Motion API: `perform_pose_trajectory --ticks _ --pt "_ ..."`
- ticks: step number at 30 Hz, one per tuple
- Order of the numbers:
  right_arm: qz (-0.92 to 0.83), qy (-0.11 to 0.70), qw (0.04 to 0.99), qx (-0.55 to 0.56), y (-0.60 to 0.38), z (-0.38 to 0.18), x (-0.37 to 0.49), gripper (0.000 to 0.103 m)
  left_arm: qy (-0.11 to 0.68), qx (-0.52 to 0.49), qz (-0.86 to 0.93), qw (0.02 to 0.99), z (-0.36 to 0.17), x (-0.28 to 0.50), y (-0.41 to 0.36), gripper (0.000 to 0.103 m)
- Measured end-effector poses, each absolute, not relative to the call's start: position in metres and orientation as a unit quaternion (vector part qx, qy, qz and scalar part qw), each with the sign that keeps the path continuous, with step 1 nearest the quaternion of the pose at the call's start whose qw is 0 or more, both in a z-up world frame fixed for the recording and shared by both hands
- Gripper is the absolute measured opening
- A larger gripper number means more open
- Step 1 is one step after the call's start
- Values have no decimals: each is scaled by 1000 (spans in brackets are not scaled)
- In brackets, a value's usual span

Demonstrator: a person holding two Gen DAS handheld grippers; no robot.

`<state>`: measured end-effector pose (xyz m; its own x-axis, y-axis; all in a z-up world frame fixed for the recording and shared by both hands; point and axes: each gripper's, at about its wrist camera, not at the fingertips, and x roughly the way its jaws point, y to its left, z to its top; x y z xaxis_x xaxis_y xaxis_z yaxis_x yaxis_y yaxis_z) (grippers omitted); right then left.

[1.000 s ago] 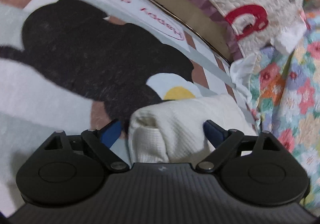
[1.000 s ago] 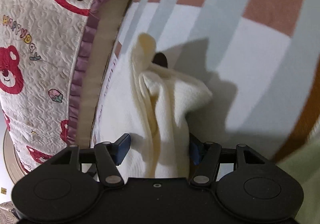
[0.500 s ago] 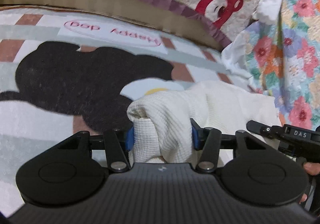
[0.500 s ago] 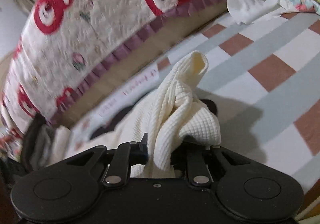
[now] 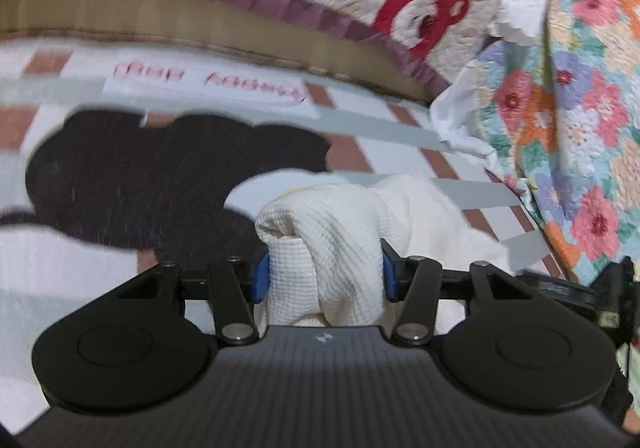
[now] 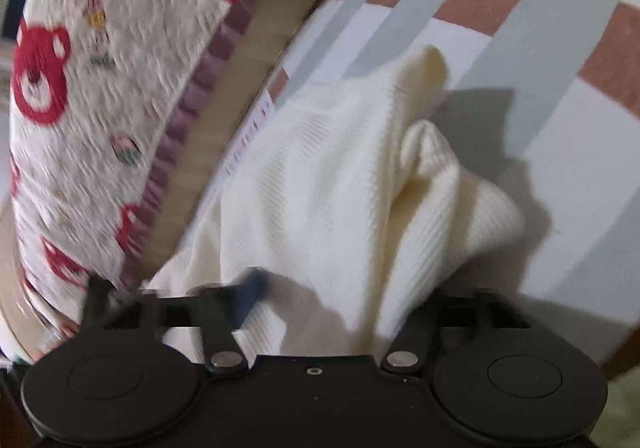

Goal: Fold clothes
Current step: 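Lift and carry the folded garment with both tools toward the clothes stack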

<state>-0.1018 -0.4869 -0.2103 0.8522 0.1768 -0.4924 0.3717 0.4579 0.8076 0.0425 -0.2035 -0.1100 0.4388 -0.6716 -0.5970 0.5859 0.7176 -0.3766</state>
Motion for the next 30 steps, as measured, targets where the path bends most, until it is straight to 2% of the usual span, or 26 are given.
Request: perform_pose_trajectory --ticks 3,6,16,30 --pt "-32 252 867 429 -474 -170 -95 23 338 -7 -373 864 -81 34 -209 49" --pt "-12 232 899 372 -463 -120 -89 23 325 -16 -365 872 -53 35 -202 49" --pt "80 221 928 290 -422 7 -35 23 268 -43 -279 921 56 27 -146 49" --pt "206 231 920 240 -305 87 13 23 235 -58 -176 954 135 1 -14 49"
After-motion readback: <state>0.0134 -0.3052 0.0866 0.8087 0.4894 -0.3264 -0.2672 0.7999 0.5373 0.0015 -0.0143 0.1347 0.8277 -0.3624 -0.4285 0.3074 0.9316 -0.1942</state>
